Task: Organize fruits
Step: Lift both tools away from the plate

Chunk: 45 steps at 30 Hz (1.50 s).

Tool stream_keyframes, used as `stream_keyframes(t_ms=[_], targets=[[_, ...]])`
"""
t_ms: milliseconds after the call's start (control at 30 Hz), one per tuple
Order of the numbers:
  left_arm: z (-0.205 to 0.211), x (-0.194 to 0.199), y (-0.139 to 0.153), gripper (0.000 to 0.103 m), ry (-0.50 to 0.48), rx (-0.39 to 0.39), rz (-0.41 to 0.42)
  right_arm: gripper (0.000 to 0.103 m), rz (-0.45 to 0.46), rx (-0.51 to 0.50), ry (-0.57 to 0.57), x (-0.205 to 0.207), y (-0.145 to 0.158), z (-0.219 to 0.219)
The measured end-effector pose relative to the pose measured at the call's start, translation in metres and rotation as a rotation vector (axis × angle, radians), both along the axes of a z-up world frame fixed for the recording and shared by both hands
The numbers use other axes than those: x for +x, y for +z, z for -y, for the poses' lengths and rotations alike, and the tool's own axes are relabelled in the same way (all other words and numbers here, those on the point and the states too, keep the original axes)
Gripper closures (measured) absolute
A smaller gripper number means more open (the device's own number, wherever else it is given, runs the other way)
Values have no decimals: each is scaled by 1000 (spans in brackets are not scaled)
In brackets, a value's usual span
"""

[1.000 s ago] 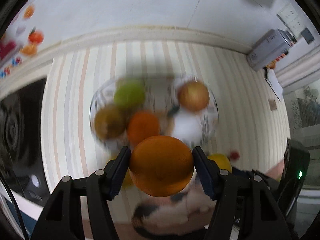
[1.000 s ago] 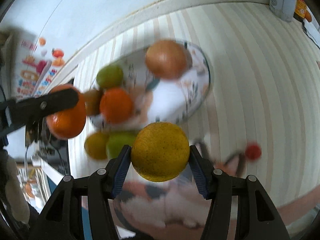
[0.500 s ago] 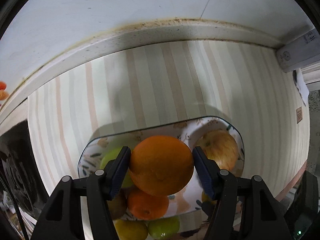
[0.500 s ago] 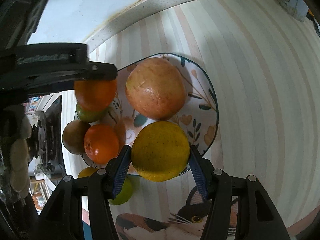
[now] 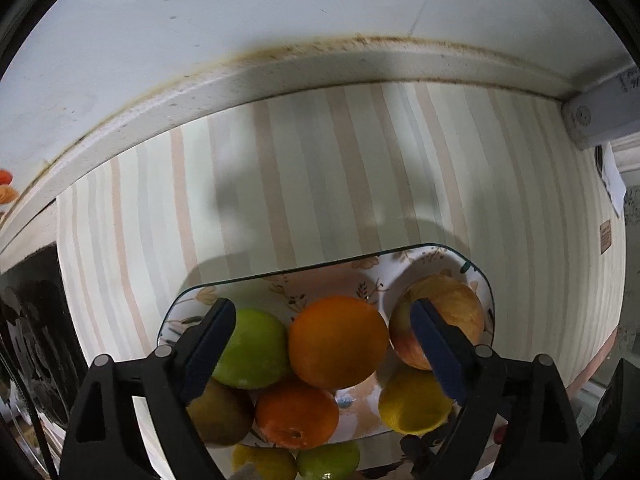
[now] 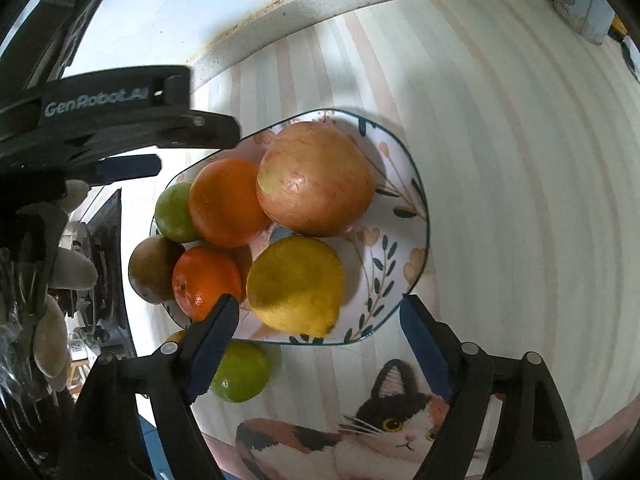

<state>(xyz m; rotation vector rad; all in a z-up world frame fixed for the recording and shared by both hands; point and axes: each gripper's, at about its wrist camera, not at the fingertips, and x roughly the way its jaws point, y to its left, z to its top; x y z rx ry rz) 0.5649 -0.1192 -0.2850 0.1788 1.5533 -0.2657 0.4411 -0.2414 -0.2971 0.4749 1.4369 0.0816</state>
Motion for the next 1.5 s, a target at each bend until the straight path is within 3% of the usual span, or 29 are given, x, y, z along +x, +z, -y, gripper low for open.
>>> stream_keyframes(t_ms=[133,267,500,967,1500], targets=[[-16,-11,12,13,29,-11,24,7,3,-73,25,-7,11,-2],[-37,-35,31,13,71,-8,89,7,20,-173,71,-17,26,-9],[-77,-96,55,13,148,18,175,7,41,-255,124,-37,43,-17],[-116,-193,106,13,216,-34,288,7,174,-307,184,-105,111,-50],[-125,-284,176,13,249,-111,427,7,323,-303,162,-191,202,-54]])
